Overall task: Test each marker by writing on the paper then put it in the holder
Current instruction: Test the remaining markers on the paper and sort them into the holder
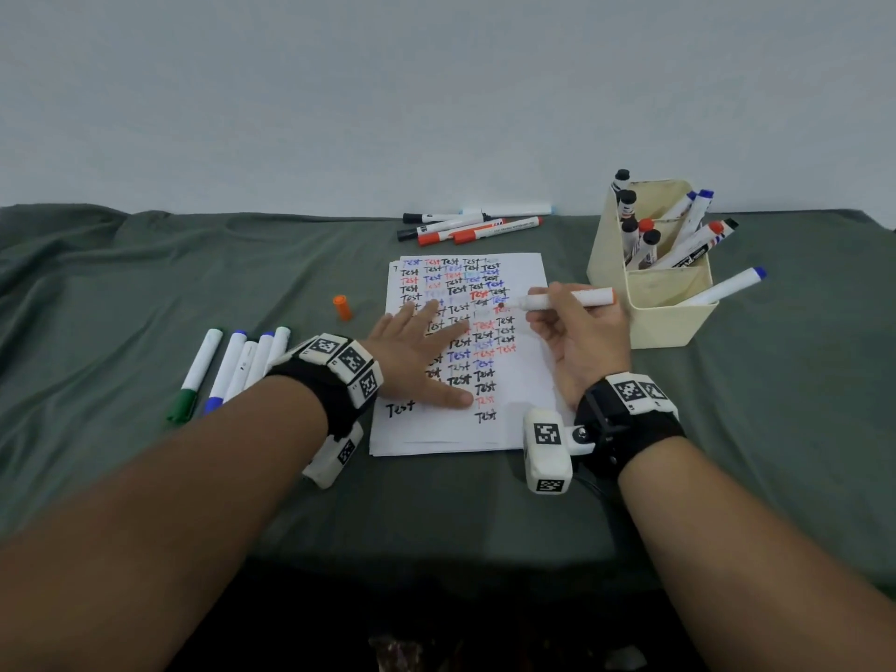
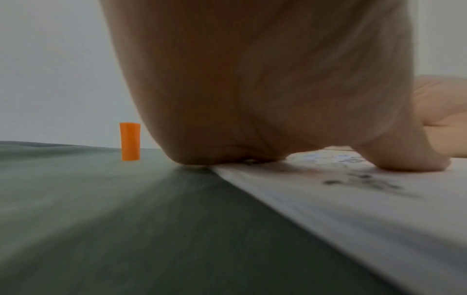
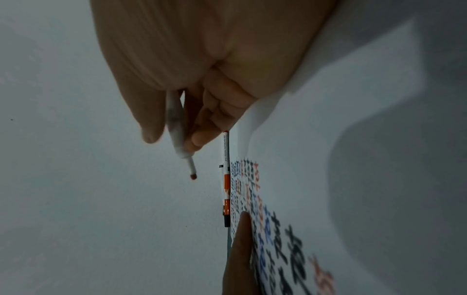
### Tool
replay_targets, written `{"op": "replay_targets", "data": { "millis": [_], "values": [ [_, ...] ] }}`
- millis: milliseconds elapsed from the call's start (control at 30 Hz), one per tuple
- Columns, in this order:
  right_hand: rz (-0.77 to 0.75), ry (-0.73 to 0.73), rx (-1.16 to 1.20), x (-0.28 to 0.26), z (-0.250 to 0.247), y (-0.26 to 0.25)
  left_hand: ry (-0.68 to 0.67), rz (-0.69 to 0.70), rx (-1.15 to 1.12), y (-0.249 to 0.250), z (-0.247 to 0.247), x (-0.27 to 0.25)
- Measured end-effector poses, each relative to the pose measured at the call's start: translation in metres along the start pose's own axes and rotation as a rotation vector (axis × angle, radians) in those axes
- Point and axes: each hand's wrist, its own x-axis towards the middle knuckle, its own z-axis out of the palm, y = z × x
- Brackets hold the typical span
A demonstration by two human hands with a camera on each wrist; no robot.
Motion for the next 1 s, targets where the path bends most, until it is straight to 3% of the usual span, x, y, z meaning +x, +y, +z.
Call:
{"op": "replay_targets", "data": {
  "millis": [167, 300, 533, 1000],
  "values": [
    [-0.126, 0.002, -0.231, -0.0007, -0.0046, -0.0029, 0.088, -0.024, -0.045, -0.0005, 0.002, 0.0016],
    [-0.075, -0.088, -0.398, -0.0036, -0.0062, -0.002, 0.09, -0.02, -0.078, -0.0014, 0.0035, 0.0032],
    [-0.074, -0.209, -0.509, -0.0041, -0.0078, 0.0016, 0.041, -0.022, -0.064, 0.0018, 0.0021, 0.003],
    [-0.027, -0.253, -0.624, -0.0049, -0.0069, 0.0034, -0.014, -0.038, -0.027, 0.0039, -0.0017, 0.0021]
  ]
}}
